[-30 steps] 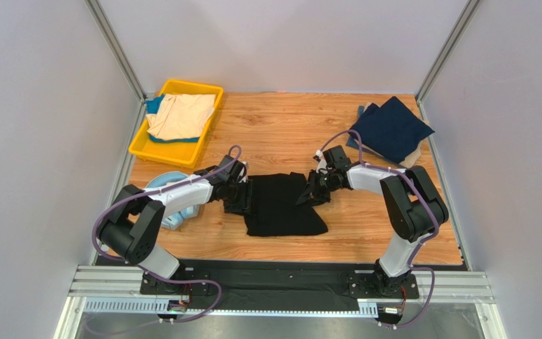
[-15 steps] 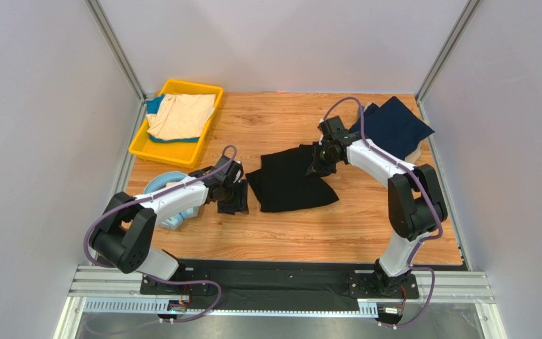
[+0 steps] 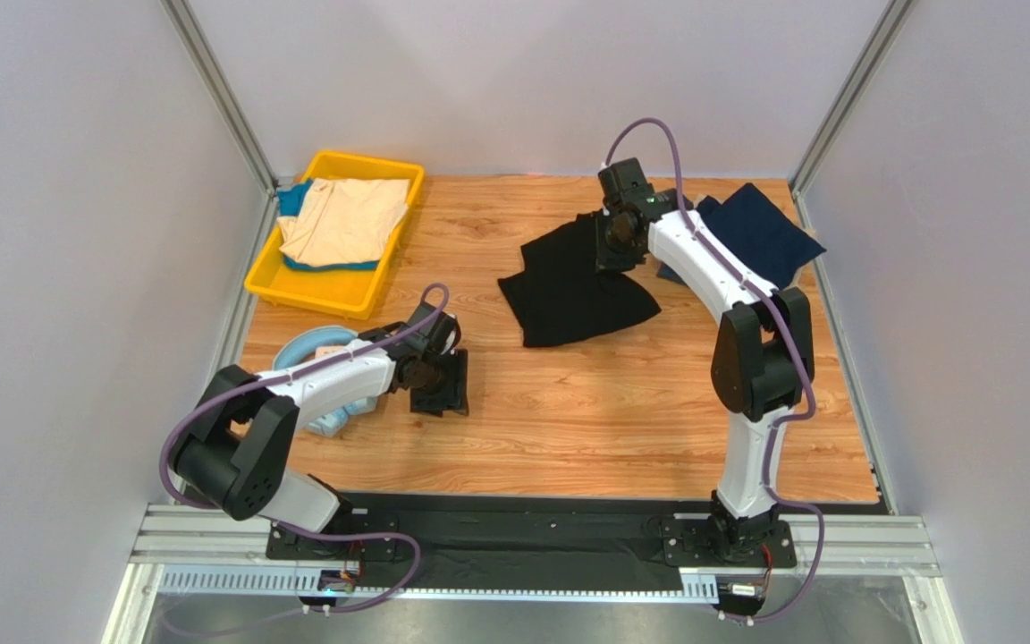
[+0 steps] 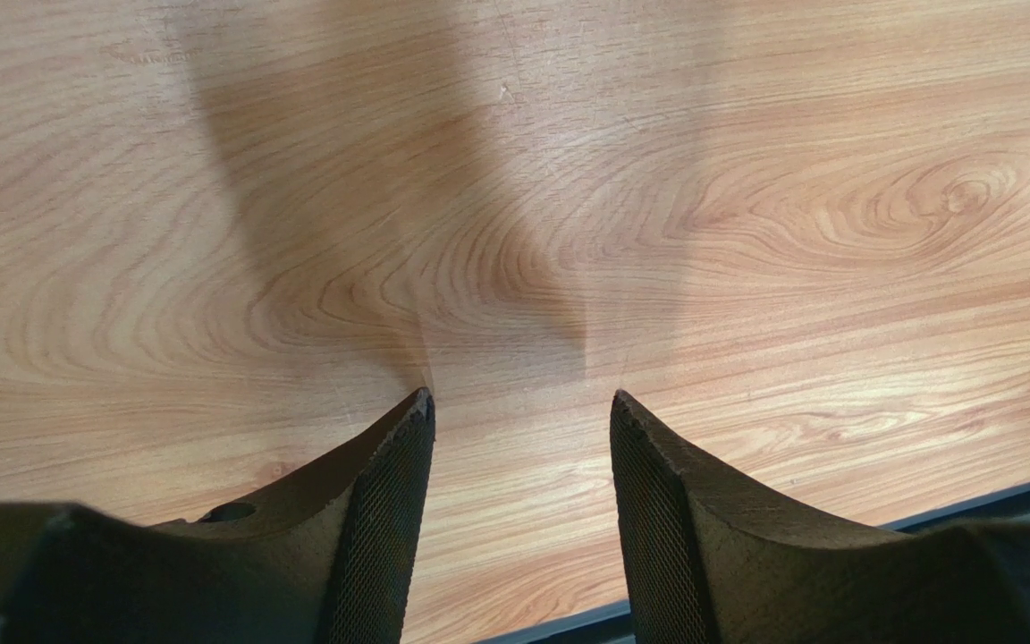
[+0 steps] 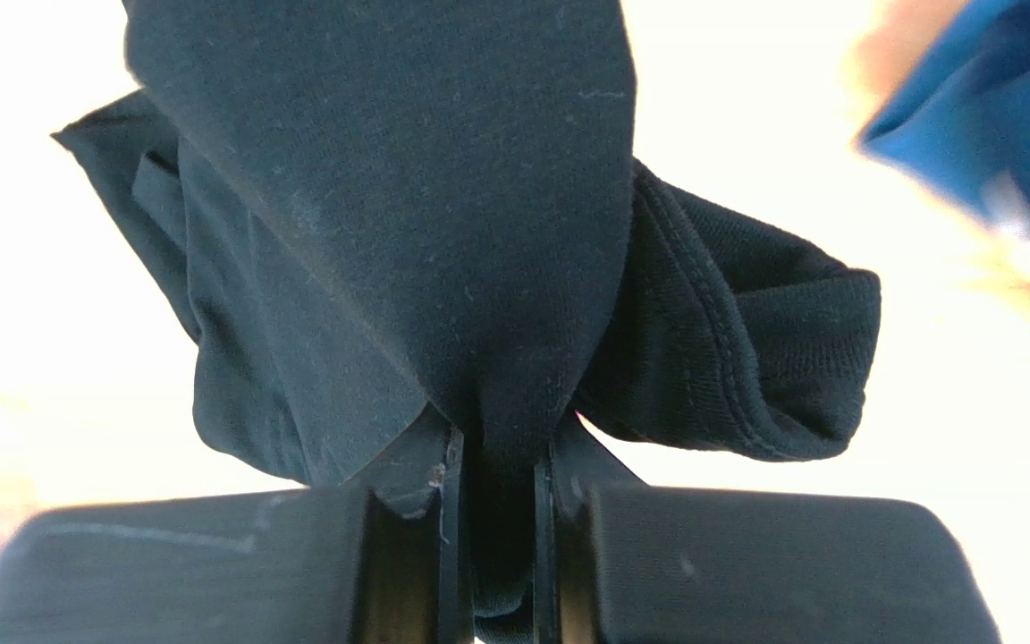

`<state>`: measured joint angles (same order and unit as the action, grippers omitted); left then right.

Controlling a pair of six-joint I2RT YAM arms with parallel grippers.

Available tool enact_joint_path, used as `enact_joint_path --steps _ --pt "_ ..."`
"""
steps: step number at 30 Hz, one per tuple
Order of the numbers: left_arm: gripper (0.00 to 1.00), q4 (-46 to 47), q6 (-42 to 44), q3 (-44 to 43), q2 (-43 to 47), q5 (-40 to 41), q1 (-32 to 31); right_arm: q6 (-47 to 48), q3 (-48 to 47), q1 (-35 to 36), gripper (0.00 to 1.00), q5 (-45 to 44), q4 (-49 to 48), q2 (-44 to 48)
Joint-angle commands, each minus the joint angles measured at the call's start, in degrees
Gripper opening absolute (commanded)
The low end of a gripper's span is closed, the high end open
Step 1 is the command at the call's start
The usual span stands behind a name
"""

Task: Fold and stack the t-shirts
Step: Put the neatly folded tshirt into the corner of the board with the right arm

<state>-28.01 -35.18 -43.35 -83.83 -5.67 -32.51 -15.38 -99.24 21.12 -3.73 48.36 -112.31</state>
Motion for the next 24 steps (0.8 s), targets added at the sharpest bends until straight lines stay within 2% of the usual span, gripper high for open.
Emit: enact_joint_path --steps 1,7,17,24 --pt "0.58 -0.20 0.64 1.16 1.48 -0.57 0.08 4.91 -12.87 -3.28 0.00 -3.83 4.98 -3.70" --pt "0.58 -0.03 0.73 2.22 1.39 -0.57 0.08 6.76 -21.77 -7.41 0.00 -6.64 7.54 -5.64" --pt "0.57 0.50 0.64 0.99 0.25 -1.97 0.08 2.37 -15.20 -18.56 0.00 -3.31 4.99 1.65" --pt "0.57 0.76 0.81 0.90 -0.72 -2.15 0.08 1.84 -14.14 -22.88 0.00 -1.37 3.59 7.01"
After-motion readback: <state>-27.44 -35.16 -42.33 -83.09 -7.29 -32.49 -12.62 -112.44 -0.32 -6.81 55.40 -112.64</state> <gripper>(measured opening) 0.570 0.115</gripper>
